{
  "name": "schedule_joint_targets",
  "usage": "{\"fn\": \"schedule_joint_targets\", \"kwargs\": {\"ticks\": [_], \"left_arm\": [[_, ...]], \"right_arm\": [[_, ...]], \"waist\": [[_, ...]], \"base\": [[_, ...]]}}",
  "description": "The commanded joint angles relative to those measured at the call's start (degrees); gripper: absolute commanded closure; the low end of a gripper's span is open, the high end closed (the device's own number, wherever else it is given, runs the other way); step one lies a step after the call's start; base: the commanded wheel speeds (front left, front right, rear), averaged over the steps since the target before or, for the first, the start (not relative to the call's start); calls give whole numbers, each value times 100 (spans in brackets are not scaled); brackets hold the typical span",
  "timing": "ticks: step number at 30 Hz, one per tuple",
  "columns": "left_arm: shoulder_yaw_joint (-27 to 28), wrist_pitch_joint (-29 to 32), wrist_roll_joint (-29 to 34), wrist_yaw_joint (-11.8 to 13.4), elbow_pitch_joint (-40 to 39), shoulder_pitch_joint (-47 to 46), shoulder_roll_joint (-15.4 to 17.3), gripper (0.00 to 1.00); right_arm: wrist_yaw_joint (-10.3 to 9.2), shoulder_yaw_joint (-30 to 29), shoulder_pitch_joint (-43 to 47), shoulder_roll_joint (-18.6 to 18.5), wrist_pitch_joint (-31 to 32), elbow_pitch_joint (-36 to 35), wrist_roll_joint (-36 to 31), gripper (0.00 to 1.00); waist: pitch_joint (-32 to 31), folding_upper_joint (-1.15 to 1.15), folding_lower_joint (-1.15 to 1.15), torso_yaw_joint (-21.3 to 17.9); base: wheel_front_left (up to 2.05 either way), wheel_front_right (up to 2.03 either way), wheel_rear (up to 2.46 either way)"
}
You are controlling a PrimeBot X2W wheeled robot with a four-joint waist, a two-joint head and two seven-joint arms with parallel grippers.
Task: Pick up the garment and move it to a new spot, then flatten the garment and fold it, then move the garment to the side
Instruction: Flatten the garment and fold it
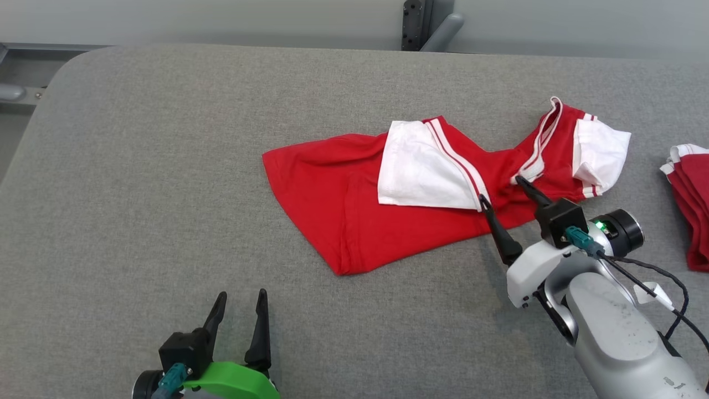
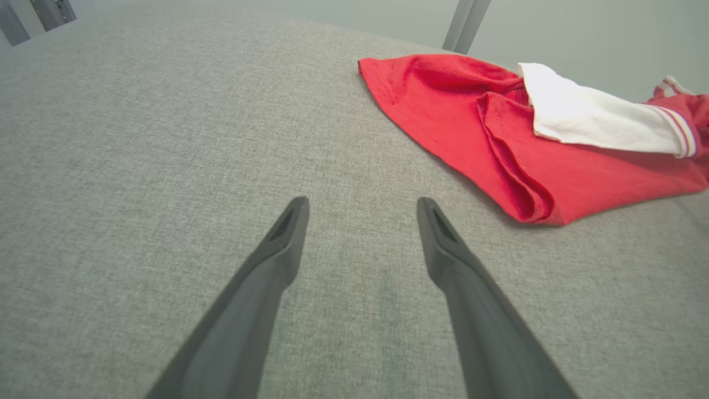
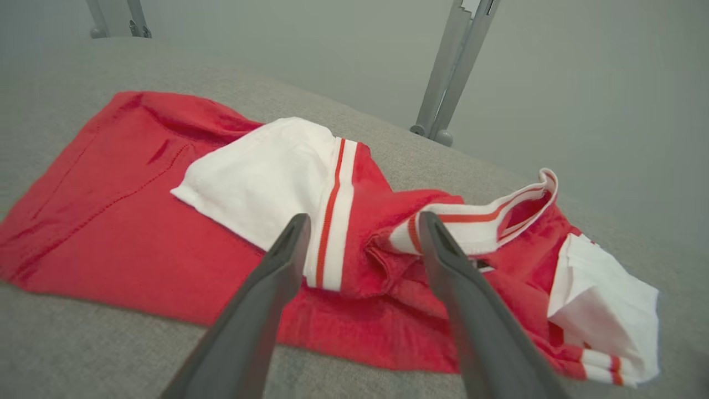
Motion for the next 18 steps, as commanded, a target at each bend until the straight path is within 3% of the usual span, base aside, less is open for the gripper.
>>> {"fn": "schedule_joint_targets", "kwargs": {"ticks": [1, 12, 18], "left_arm": [[-18, -16, -17, -30, -3, 16, 18, 0], [-79, -16, -146, 21, 50, 99, 17, 0], [-187, -16, -256, 68, 32, 27, 17, 0]], "right_arm": [[-9, 120, -39, -73, -14, 15, 43, 0], [-9, 1471, -615, -317, -15, 512, -226, 0], [-9, 1702, -1013, -317, 88, 1091, -511, 0]], "waist": [[31, 0, 0, 46], [114, 0, 0, 387], [143, 0, 0, 534]], "base": [[0, 0, 0], [0, 0, 0], [0, 0, 0]]}}
